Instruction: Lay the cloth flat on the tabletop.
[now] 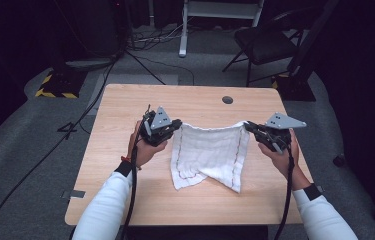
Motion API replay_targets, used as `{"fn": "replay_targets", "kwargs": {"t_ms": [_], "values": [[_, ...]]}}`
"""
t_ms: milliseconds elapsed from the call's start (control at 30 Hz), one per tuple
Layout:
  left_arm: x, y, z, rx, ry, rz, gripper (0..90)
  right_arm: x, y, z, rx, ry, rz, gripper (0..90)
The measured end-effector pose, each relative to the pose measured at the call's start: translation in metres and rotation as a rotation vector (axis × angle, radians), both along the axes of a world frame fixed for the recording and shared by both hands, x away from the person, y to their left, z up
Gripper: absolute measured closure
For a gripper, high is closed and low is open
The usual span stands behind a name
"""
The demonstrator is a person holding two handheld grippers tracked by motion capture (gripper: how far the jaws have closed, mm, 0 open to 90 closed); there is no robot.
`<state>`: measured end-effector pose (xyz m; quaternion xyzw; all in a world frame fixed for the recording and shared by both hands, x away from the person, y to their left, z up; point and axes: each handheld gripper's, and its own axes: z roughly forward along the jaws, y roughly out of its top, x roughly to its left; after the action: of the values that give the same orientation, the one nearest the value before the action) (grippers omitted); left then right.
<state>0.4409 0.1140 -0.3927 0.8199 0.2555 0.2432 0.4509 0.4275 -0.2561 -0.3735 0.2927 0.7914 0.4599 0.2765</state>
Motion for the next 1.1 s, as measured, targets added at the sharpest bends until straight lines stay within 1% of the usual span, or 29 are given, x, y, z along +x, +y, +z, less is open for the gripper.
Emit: {"fn": "replay_targets", "kwargs": {"t_ms": [67,100,133,167,200,233,267,300,333,400,433,467,533,567,600,633,667,700,733,767,833,867,933,967,1000,1033,1067,1100], "values": [[0.011,-0.001,-0.004,0.003,0.015,0.019,85.6,0.012,0.003,-0.004,-0.031,0.01,-0.02,87.6],[0.016,-0.001,-0.005,0.007,0.016,0.026,85.6,0.024,0.005,-0.008,-0.042,0.024,-0.035,87.6],[0.021,-0.001,-0.006,0.002,0.023,0.036,85.6,0.03,0.006,-0.01,-0.053,0.026,-0.045,87.7],[0.026,-0.002,-0.007,0.008,0.02,0.05,85.6,0.03,0.006,-0.01,-0.053,0.026,-0.045,87.7],[0.032,-0.002,-0.008,0.016,0.017,0.061,85.6,0.037,0.006,-0.012,-0.044,0.035,-0.046,87.7],[0.043,-0.003,-0.011,0.014,0.033,0.078,85.6,0.05,0.007,-0.014,-0.027,0.067,-0.066,87.6],[0.043,-0.003,-0.011,0.014,0.033,0.078,85.6,0.056,0.008,-0.015,-0.043,0.061,-0.076,87.7],[0.048,-0.004,-0.012,0.022,0.035,0.085,85.6,0.056,0.008,-0.015,-0.043,0.061,-0.076,87.7],[0.053,-0.005,-0.014,0.024,0.041,0.095,85.6,0.061,0.01,-0.016,-0.05,0.06,-0.085,87.6],[0.064,-0.007,-0.019,0.024,0.057,0.113,85.6,0.072,0.012,-0.018,-0.047,0.07,-0.097,87.6],[0.069,-0.007,-0.022,0.027,0.059,0.123,85.6,0.082,0.015,-0.02,-0.065,0.067,-0.106,87.6],[0.074,-0.008,-0.025,0.025,0.068,0.139,85.6,0.082,0.015,-0.02,-0.065,0.067,-0.106,87.6],[0.083,-0.009,-0.031,0.018,0.091,0.156,85.5,0.091,0.019,-0.022,-0.068,0.084,-0.112,87.4],[0.087,-0.01,-0.035,0.021,0.098,0.171,84.9,0.098,0.023,-0.025,-0.086,0.089,-0.123,86.6],[0.091,-0.01,-0.038,0.029,0.103,0.185,84.9,0.098,0.023,-0.025,-0.086,0.089,-0.123,86.6],[0.095,-0.012,-0.043,0.054,0.106,0.212,82.3,0.105,0.026,-0.031,-0.109,0.096,-0.145,83.7],[0.095,-0.012,-0.043,0.054,0.106,0.212,80.7,0.108,0.028,-0.035,-0.124,0.098,-0.159,80.8],[0.097,-0.012,-0.045,0.055,0.108,0.228,75.7,0.111,0.028,-0.038,-0.124,0.104,-0.174,76.2],[0.098,-0.013,-0.047,0.057,0.112,0.244,75.7,0.111,0.028,-0.038,-0.124,0.104,-0.174,76.2],[0.099,-0.013,-0.048,0.058,0.111,0.254,70.5,0.113,0.027,-0.04,-0.113,0.113,-0.176,73.7],[0.097,-0.013,-0.05,0.056,0.115,0.25,67.2,0.114,0.026,-0.044,-0.105,0.126,-0.164,69.8],[0.097,-0.014,-0.051,0.063,0.111,0.25,63.4,0.113,0.026,-0.045,-0.102,0.129,-0.162,66.2],[0.095,-0.015,-0.051,0.066,0.123,0.273,50.6,0.111,0.024,-0.047,-0.107,0.135,-0.146,63.0],[0.094,-0.014,-0.051,0.061,0.13,0.278,45.3,0.11,0.023,-0.048,-0.106,0.142,-0.148,60.7],[0.093,-0.013,-0.051,0.048,0.145,0.28,33.1,0.106,0.019,-0.048,-0.103,0.141,-0.152,57.1],[0.092,-0.012,-0.05,0.036,0.161,0.276,33.1,0.106,0.019,-0.048,-0.103,0.141,-0.152,57.1],[0.09,-0.011,-0.05,0.031,0.191,0.252,27.9,0.103,0.017,-0.048,-0.102,0.144,-0.147,56.5],[0.088,-0.012,-0.049,0.047,0.206,0.227,24.8,0.1,0.015,-0.048,-0.1,0.144,-0.133,55.5]]}}
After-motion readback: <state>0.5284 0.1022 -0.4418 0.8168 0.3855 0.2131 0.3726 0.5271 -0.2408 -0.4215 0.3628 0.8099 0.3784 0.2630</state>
